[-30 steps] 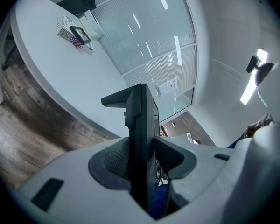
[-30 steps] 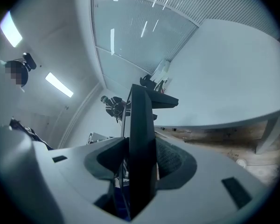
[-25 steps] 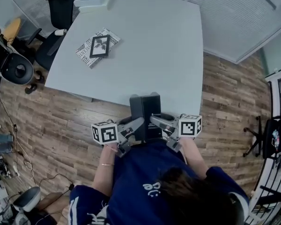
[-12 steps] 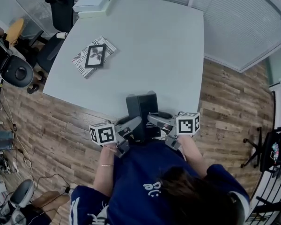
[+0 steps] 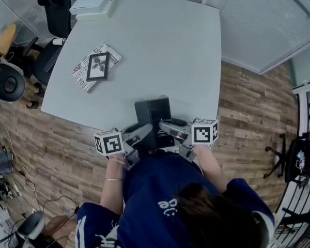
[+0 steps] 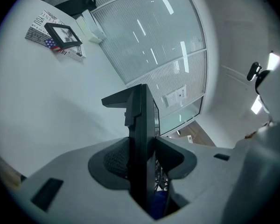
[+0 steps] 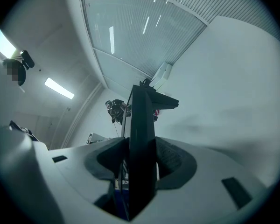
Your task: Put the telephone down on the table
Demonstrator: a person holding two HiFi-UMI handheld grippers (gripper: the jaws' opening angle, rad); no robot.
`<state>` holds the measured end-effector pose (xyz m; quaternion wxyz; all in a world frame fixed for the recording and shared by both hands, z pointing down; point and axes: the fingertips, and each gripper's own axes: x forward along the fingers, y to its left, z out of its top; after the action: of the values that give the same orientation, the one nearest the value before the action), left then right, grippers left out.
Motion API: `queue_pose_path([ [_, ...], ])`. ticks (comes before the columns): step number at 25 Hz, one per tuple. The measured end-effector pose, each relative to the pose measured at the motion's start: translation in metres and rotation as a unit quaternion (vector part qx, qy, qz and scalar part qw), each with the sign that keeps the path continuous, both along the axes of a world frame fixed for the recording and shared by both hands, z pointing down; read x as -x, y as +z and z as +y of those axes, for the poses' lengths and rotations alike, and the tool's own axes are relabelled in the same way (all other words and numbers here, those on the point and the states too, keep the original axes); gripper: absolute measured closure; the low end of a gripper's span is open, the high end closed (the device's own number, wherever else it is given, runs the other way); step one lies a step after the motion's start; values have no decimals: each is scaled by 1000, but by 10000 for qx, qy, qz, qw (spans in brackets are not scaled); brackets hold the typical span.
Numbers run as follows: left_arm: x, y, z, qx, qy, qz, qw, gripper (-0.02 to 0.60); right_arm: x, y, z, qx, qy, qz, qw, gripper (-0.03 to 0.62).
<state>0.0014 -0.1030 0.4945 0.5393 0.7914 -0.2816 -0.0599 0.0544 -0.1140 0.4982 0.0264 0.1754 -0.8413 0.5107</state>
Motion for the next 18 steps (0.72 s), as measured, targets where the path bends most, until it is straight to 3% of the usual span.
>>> queue_pose_path([
  [18,65,0,-97,-26,378,30,9993,408,63,-1,-93,-25,387,90,9992,385],
])
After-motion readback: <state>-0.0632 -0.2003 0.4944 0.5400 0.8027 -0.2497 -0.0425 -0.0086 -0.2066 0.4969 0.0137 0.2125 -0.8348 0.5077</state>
